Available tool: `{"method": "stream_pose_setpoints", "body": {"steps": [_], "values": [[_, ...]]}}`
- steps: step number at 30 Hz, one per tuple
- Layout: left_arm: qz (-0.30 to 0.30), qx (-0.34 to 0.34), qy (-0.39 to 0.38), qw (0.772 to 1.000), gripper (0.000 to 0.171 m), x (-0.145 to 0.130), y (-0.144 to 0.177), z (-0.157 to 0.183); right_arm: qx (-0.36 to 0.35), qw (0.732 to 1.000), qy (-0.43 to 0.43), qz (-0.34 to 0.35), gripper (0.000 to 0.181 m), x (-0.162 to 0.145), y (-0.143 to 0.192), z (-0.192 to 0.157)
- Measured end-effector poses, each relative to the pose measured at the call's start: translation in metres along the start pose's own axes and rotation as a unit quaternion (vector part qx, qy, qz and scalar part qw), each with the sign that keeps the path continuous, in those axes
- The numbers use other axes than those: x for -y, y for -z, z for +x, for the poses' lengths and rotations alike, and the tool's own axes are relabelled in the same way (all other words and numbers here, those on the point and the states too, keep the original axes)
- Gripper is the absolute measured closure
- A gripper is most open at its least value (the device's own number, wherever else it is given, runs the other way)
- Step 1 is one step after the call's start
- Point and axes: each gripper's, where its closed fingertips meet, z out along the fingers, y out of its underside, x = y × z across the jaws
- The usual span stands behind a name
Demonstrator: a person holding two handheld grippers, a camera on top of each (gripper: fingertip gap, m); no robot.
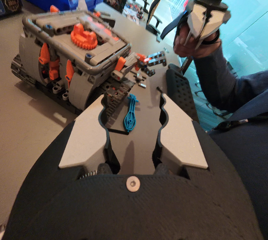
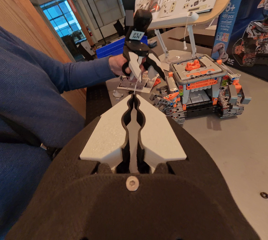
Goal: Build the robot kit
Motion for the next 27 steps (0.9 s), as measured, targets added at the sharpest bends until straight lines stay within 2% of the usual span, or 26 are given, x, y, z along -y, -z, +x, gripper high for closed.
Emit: {"method": "stream_pose_setpoints", "body": {"steps": [3,6,11,13,18,23,25,26,27], "values": [[0.053,0.019,-0.034,0.998,0.115,0.029,0.016,0.022,0.001,0.998,0.034,-0.045,0.181,-0.001,-0.003,-0.007],[0.079,-0.021,-0.092,0.992,0.127,0.057,0.012,0.070,-0.003,0.991,0.076,-0.109,0.181,-0.005,-0.011,-0.015],[0.060,-0.097,-0.119,0.986,0.137,0.064,-0.016,0.119,0.019,0.979,0.121,-0.161,0.181,-0.002,-0.029,-0.029],[0.056,-0.108,-0.119,0.985,0.143,0.061,-0.022,0.122,0.026,0.976,0.130,-0.172,0.181,-0.002,-0.034,-0.033],[0.064,-0.133,-0.117,0.982,0.171,0.057,-0.022,0.128,0.035,0.974,0.136,-0.176,0.181,0.000,-0.040,-0.037],[0.087,-0.127,-0.125,0.980,0.171,0.062,-0.017,0.128,0.033,0.980,0.127,-0.148,0.181,0.007,-0.043,-0.036],[0.112,-0.122,-0.122,0.979,0.171,0.068,-0.013,0.127,0.024,0.987,0.109,-0.112,0.177,0.017,-0.042,-0.033],[0.132,-0.114,-0.121,0.977,0.171,0.074,-0.009,0.125,0.017,0.991,0.099,-0.091,0.172,0.023,-0.041,-0.031],[0.156,-0.115,-0.117,0.974,0.171,0.080,-0.003,0.125,-0.005,0.992,0.094,-0.080,0.158,0.026,-0.039,-0.024]]}}
